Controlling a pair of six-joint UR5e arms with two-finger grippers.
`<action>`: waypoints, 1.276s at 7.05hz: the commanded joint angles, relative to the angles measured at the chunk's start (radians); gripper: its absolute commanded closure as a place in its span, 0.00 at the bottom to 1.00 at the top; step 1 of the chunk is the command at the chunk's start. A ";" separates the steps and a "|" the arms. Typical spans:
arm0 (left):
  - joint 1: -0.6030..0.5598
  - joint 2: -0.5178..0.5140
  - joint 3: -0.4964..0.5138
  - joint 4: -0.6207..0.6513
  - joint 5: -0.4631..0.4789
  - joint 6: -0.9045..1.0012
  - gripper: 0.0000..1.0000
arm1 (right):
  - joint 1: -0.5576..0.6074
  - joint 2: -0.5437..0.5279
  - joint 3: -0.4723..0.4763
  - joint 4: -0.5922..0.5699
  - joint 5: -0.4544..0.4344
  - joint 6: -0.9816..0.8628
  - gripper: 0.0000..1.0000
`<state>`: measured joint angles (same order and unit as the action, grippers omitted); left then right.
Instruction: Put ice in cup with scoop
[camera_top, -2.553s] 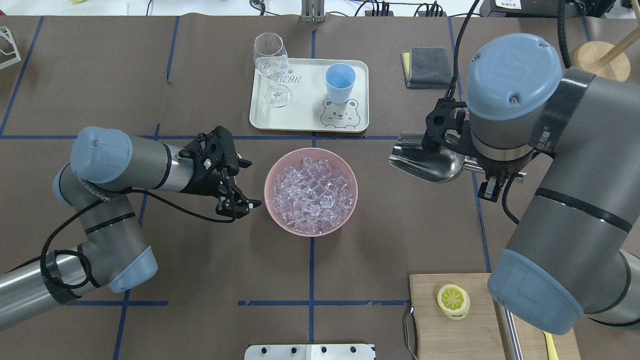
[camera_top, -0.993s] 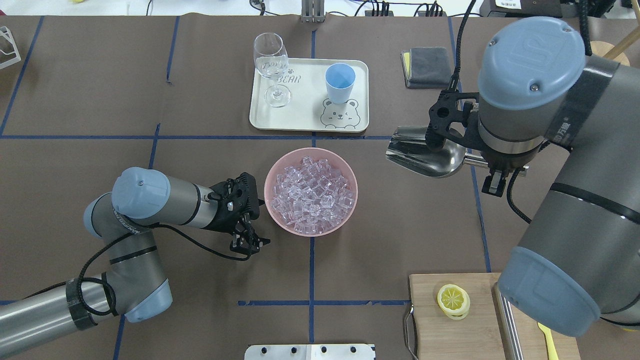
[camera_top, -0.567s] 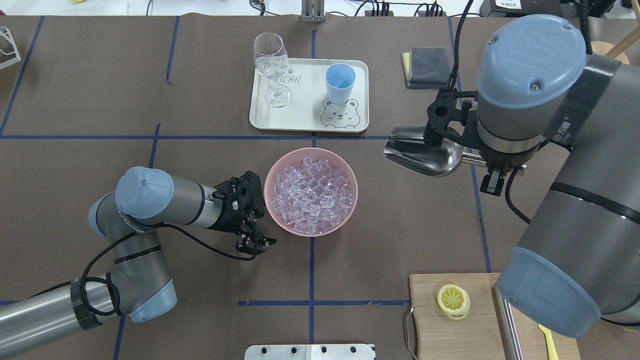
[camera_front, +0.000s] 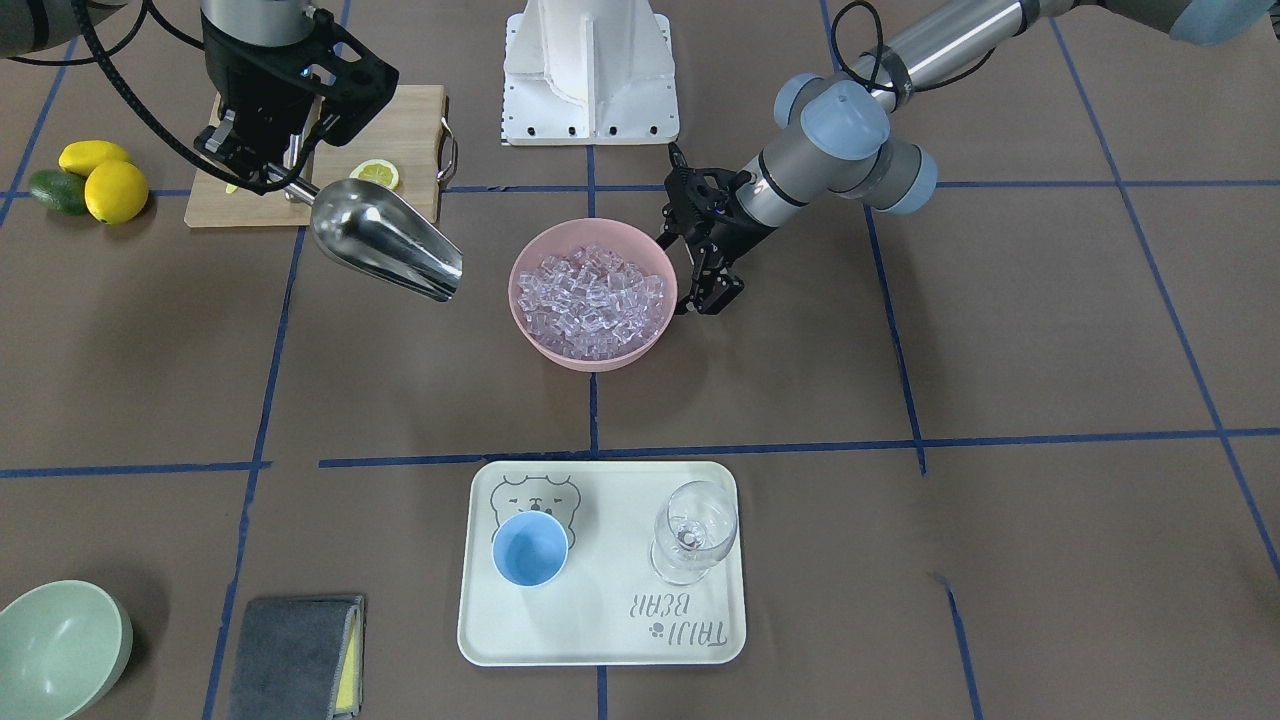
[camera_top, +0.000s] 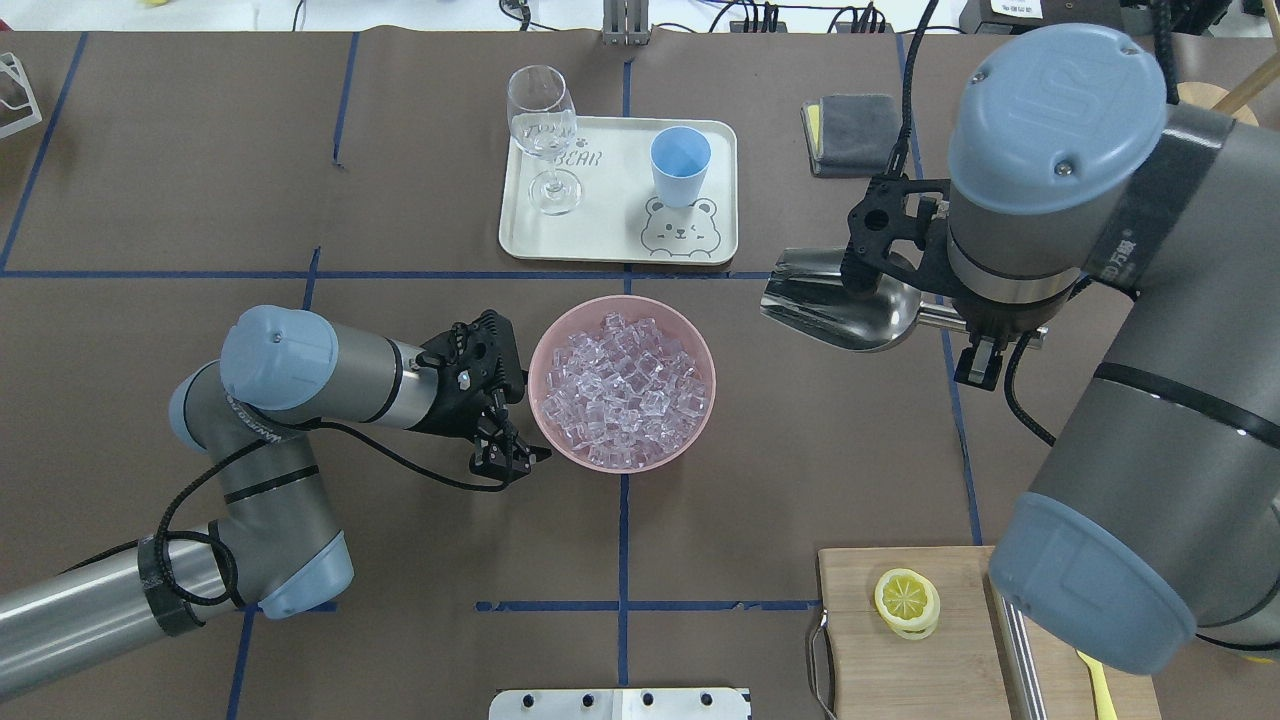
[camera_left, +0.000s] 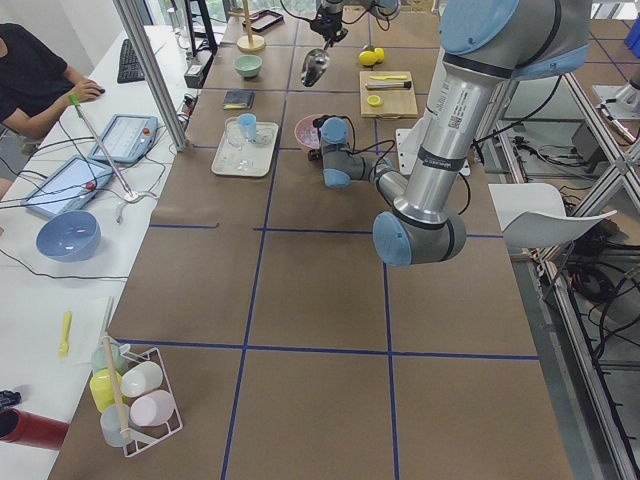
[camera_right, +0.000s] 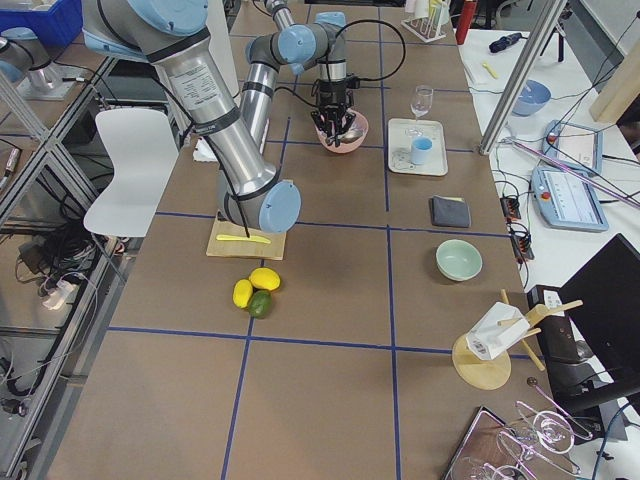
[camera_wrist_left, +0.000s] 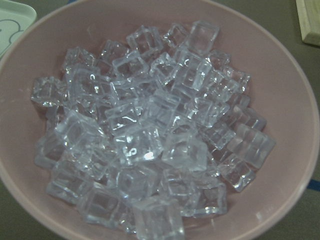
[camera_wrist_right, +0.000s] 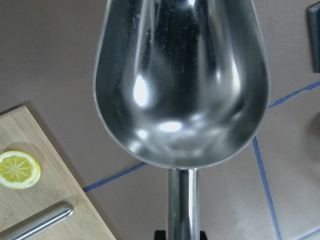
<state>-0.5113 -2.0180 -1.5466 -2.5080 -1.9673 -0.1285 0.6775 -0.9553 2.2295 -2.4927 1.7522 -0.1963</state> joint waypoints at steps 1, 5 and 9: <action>-0.024 -0.001 0.000 -0.005 -0.056 0.004 0.00 | -0.004 0.007 -0.008 0.000 -0.002 0.000 1.00; -0.021 -0.004 0.005 -0.031 -0.056 0.001 0.00 | -0.032 0.039 -0.048 -0.005 -0.061 -0.148 1.00; -0.018 -0.004 0.006 -0.038 -0.056 0.000 0.00 | -0.125 0.117 -0.125 -0.009 -0.391 -0.334 1.00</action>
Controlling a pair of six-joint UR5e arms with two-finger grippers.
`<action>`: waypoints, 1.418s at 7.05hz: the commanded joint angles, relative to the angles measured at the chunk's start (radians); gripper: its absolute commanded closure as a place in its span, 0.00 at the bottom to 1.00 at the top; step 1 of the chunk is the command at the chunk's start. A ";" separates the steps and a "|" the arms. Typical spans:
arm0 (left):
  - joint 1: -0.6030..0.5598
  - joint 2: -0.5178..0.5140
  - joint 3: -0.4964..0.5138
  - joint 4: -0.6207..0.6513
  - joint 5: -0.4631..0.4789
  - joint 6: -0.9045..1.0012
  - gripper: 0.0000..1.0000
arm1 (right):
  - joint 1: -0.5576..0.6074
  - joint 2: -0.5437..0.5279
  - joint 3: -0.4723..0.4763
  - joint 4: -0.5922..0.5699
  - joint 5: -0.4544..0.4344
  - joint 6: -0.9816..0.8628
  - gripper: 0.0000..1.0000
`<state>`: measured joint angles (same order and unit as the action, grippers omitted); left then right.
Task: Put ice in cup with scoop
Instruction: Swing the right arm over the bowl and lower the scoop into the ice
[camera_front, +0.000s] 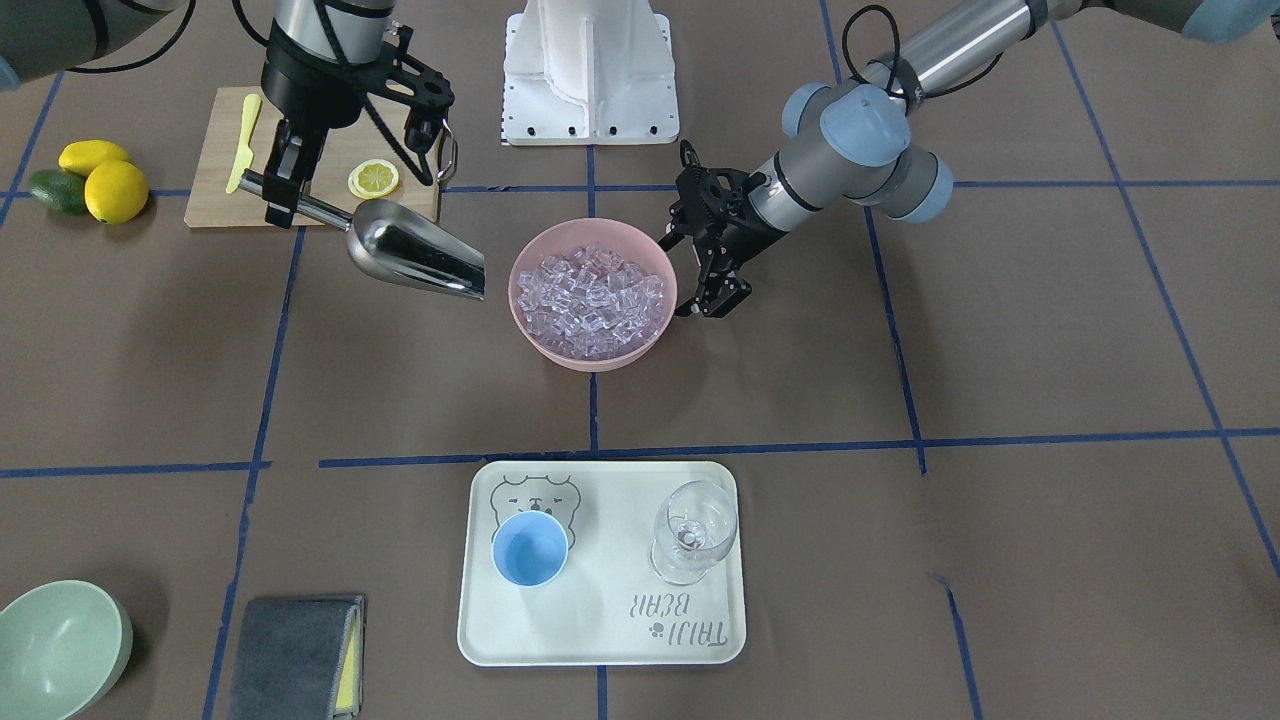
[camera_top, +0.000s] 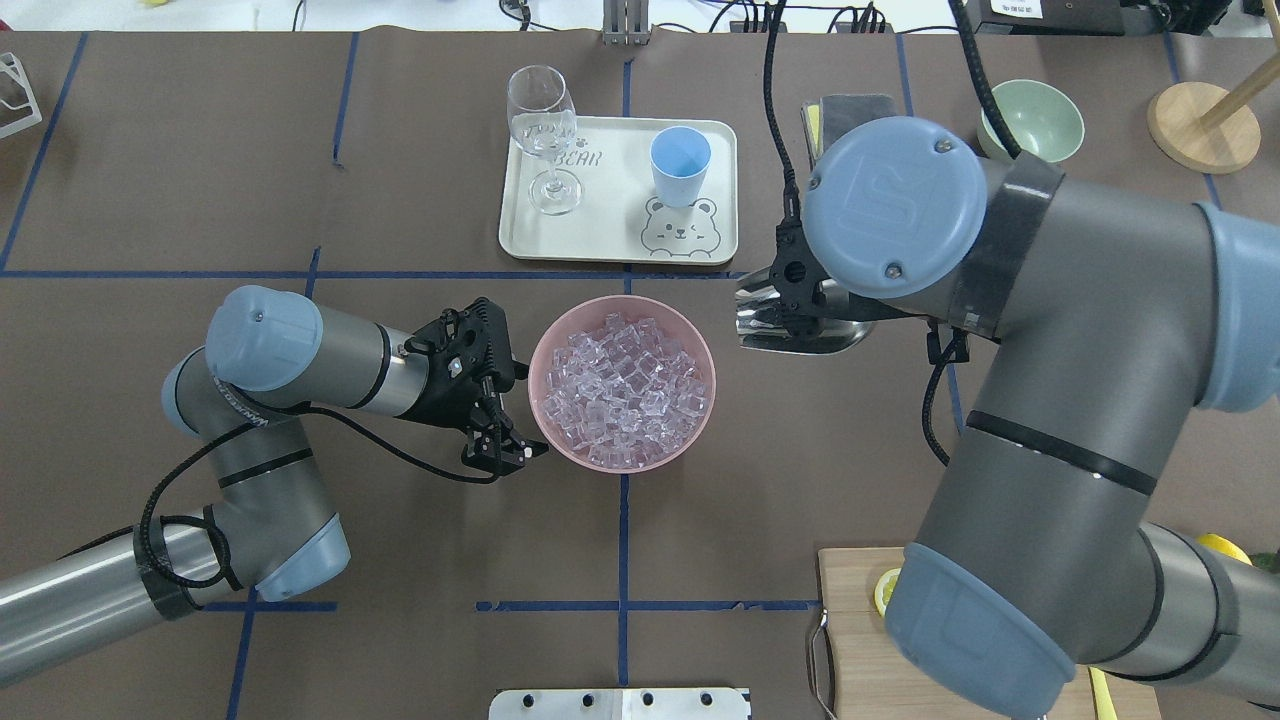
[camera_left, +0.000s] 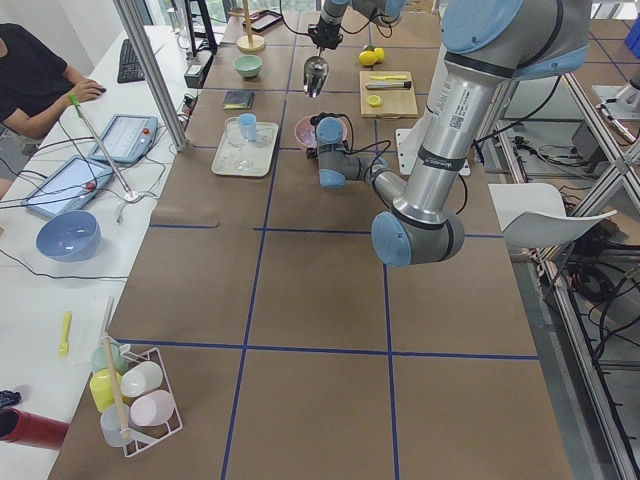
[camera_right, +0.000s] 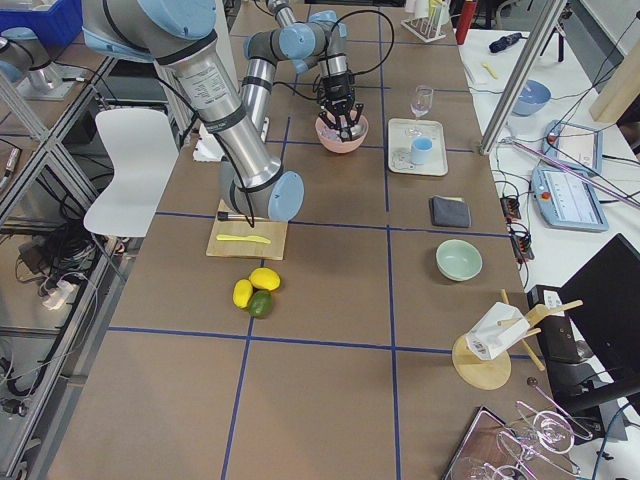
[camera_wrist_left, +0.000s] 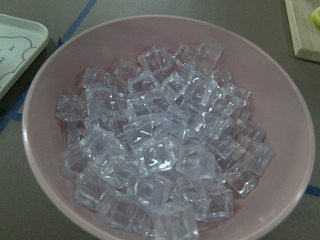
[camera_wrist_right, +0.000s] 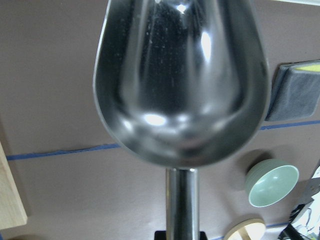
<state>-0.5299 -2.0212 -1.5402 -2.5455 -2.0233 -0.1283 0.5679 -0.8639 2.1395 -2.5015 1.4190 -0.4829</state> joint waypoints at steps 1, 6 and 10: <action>0.002 -0.001 0.000 -0.001 0.000 -0.001 0.00 | -0.017 0.052 -0.073 0.000 -0.060 -0.049 1.00; 0.004 -0.001 0.048 -0.108 0.002 -0.008 0.00 | -0.089 0.167 -0.185 -0.117 -0.100 -0.051 1.00; 0.004 -0.001 0.048 -0.110 0.002 -0.008 0.00 | -0.092 0.224 -0.255 -0.116 -0.103 -0.057 1.00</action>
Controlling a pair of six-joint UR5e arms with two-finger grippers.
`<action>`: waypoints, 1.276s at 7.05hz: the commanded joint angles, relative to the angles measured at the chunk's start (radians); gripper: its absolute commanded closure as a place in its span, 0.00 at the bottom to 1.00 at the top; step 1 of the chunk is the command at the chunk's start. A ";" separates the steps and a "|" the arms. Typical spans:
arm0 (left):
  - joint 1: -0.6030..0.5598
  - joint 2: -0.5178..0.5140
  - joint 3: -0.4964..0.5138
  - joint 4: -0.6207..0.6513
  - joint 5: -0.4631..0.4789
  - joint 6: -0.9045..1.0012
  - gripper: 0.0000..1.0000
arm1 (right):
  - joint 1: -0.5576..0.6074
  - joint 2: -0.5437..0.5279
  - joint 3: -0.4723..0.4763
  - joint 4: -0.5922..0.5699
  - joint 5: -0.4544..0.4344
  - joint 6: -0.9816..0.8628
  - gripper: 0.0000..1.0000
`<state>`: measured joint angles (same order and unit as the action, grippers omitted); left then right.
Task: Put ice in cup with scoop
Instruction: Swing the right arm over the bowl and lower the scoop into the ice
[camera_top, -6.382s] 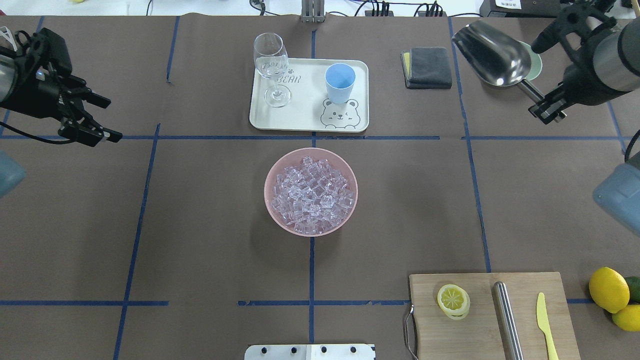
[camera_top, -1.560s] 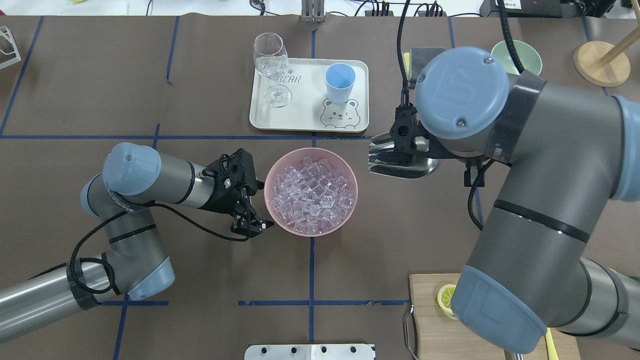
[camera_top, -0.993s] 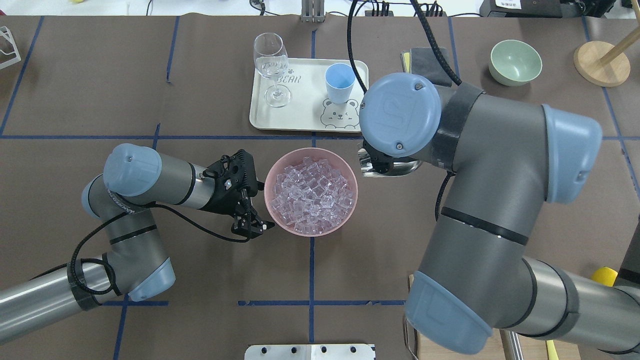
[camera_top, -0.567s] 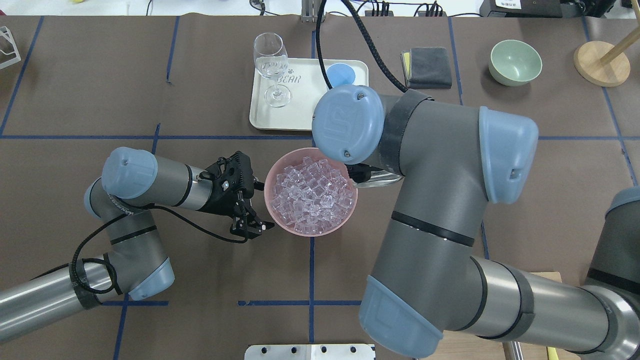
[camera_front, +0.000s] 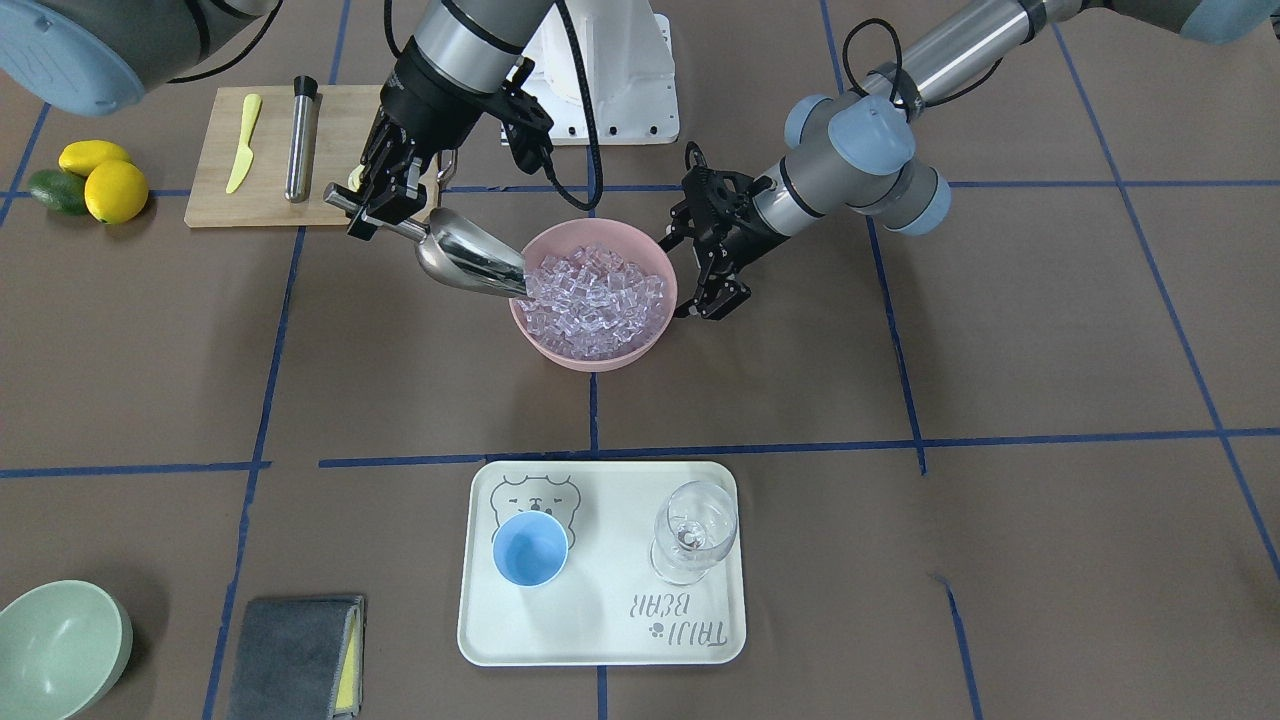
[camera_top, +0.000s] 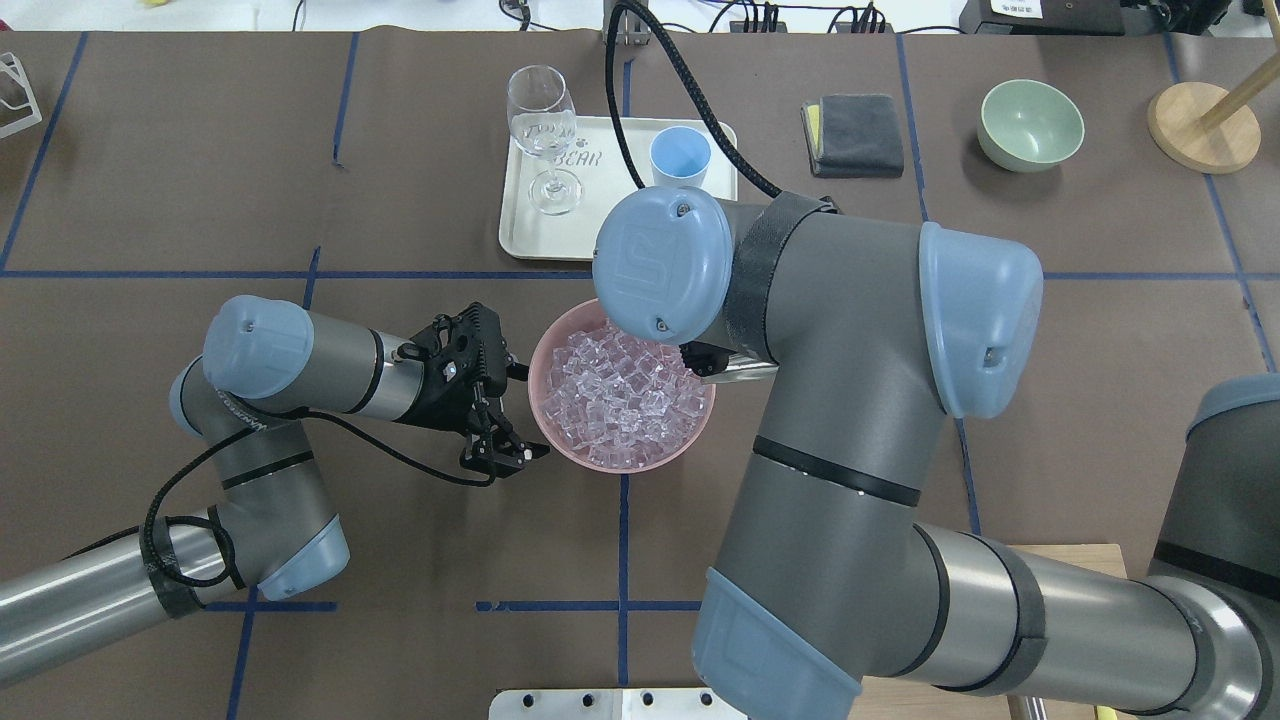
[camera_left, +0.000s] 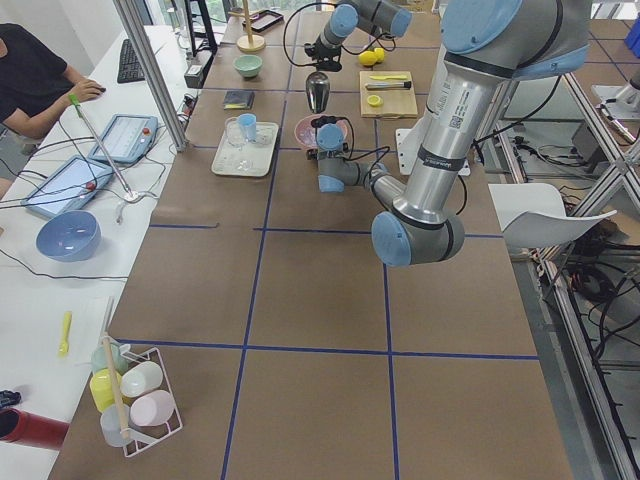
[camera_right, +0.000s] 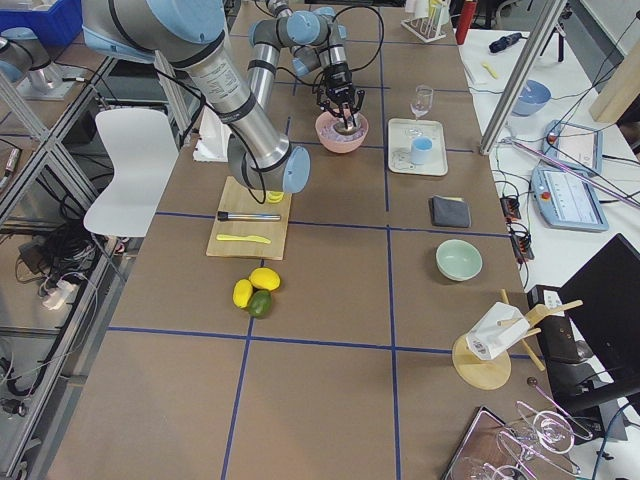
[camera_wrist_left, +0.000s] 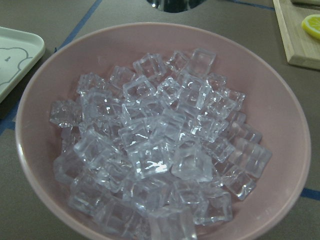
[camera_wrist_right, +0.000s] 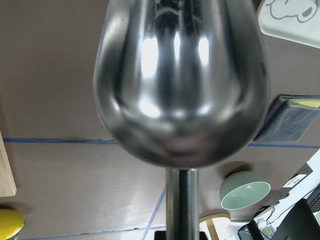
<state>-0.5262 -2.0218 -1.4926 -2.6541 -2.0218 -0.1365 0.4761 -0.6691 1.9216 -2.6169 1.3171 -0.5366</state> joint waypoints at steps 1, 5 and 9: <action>0.000 0.000 0.000 -0.001 0.000 0.000 0.00 | -0.001 0.036 -0.051 0.000 -0.025 -0.015 1.00; 0.000 0.000 -0.001 -0.004 0.000 0.000 0.00 | -0.002 0.092 -0.157 -0.055 -0.048 -0.032 1.00; 0.000 0.002 -0.003 -0.004 0.000 0.000 0.00 | -0.025 0.100 -0.157 -0.078 -0.048 -0.032 1.00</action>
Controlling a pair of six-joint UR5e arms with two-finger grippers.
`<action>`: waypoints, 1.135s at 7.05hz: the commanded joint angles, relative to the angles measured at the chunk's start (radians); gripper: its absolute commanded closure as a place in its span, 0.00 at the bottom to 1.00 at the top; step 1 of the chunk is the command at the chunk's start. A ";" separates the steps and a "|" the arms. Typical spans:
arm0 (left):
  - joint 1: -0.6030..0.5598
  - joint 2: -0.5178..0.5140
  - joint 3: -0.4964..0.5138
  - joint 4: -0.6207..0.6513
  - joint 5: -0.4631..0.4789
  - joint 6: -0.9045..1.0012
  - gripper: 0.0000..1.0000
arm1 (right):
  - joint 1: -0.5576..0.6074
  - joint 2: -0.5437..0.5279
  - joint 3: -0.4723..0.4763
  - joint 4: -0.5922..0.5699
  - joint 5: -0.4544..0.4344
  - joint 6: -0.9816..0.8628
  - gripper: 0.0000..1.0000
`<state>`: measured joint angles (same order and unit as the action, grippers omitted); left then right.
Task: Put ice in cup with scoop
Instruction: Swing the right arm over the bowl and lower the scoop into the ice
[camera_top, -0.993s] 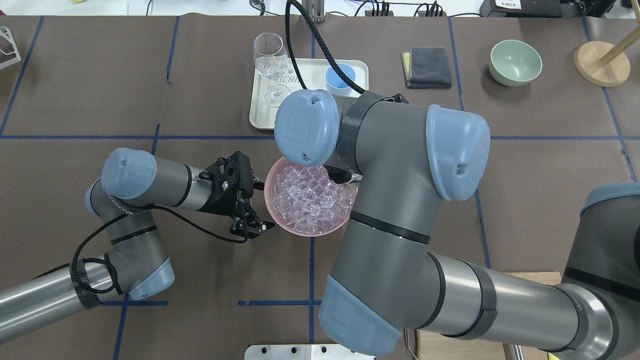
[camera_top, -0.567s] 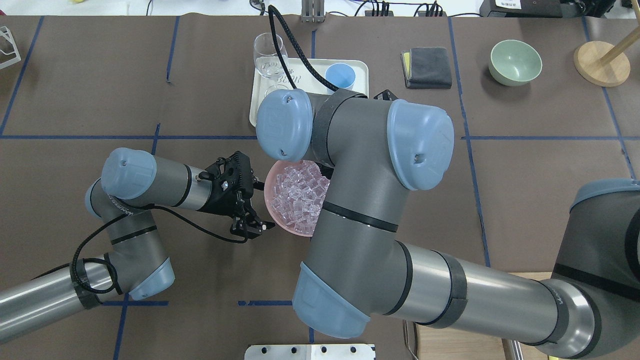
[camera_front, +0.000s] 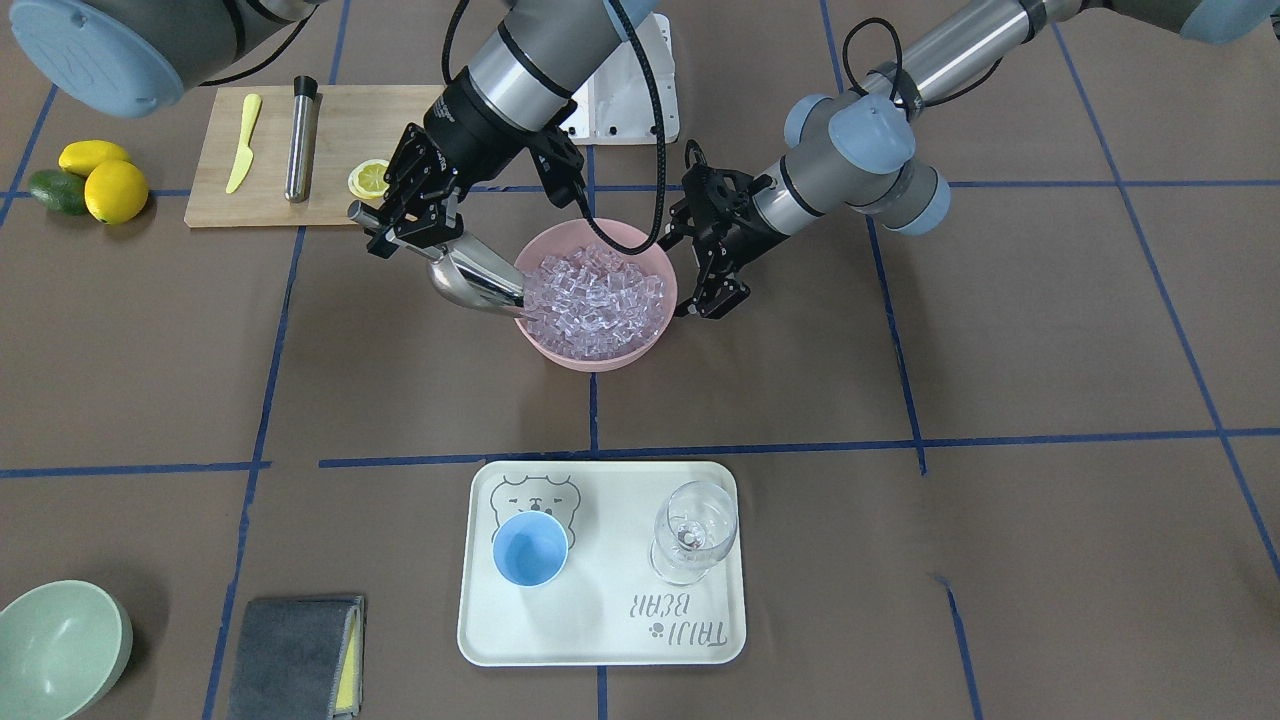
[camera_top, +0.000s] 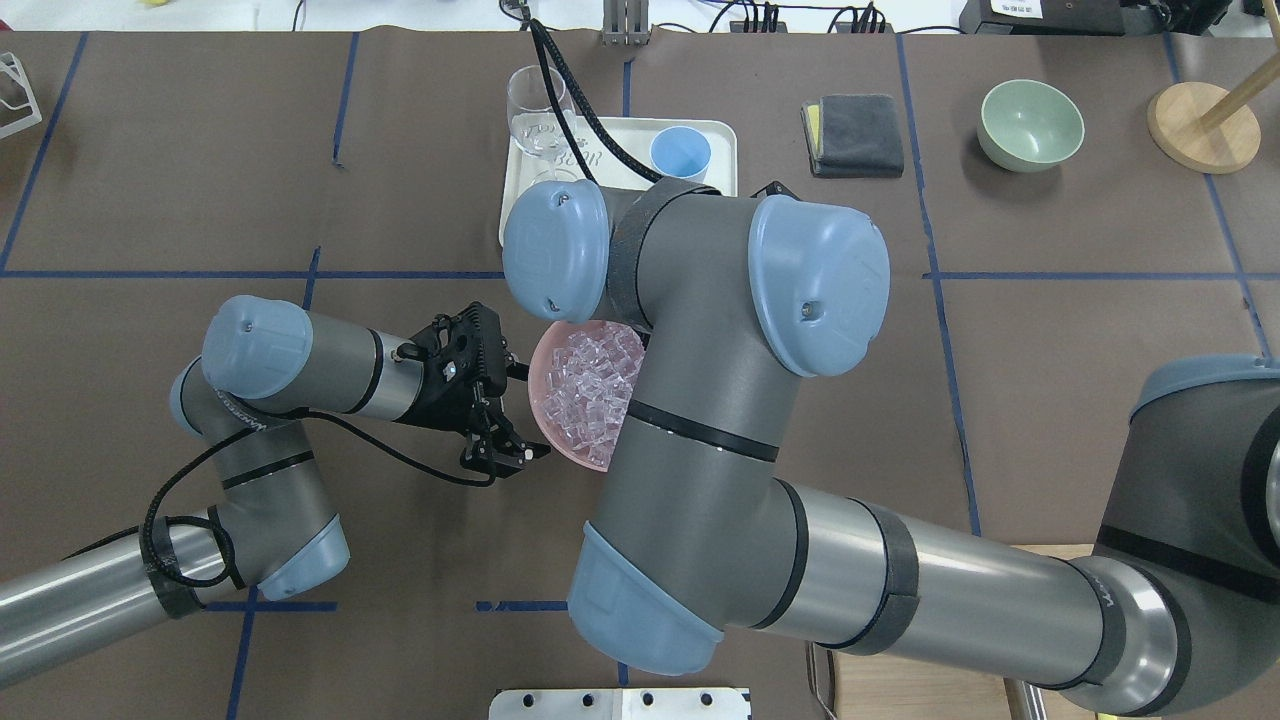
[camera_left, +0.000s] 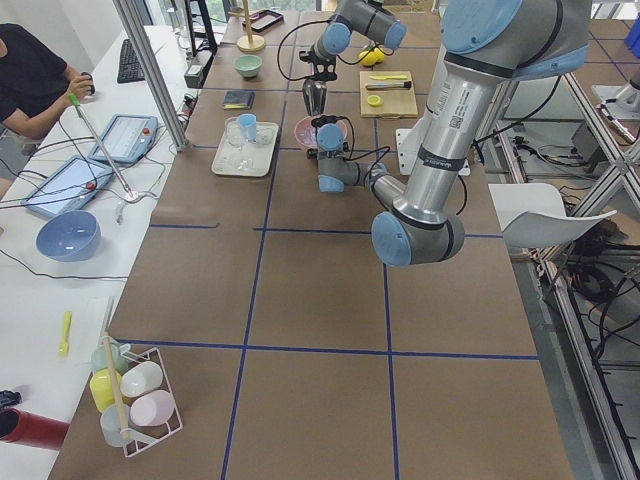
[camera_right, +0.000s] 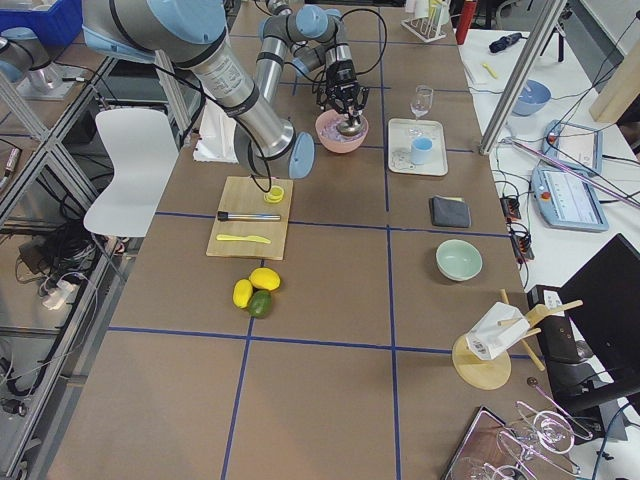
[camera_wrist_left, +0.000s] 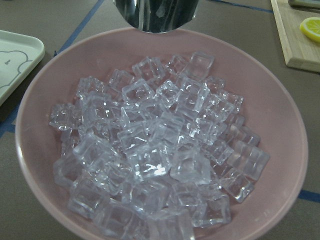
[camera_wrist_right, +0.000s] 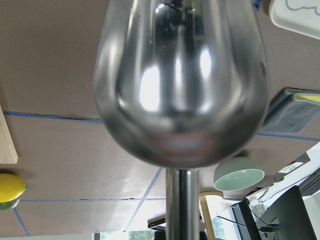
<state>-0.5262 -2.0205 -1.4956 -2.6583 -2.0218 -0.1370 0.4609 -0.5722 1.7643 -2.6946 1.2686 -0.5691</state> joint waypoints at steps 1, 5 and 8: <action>0.000 0.000 0.000 0.000 0.000 0.000 0.00 | -0.020 0.005 0.000 -0.001 -0.002 0.002 1.00; 0.000 0.000 0.000 0.000 0.000 0.000 0.00 | -0.042 0.028 -0.063 0.004 -0.018 0.014 1.00; 0.000 0.003 0.000 0.000 0.000 0.000 0.00 | -0.064 0.029 -0.075 0.012 -0.017 0.034 1.00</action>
<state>-0.5262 -2.0182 -1.4956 -2.6584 -2.0224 -0.1365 0.4036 -0.5444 1.6956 -2.6865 1.2508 -0.5435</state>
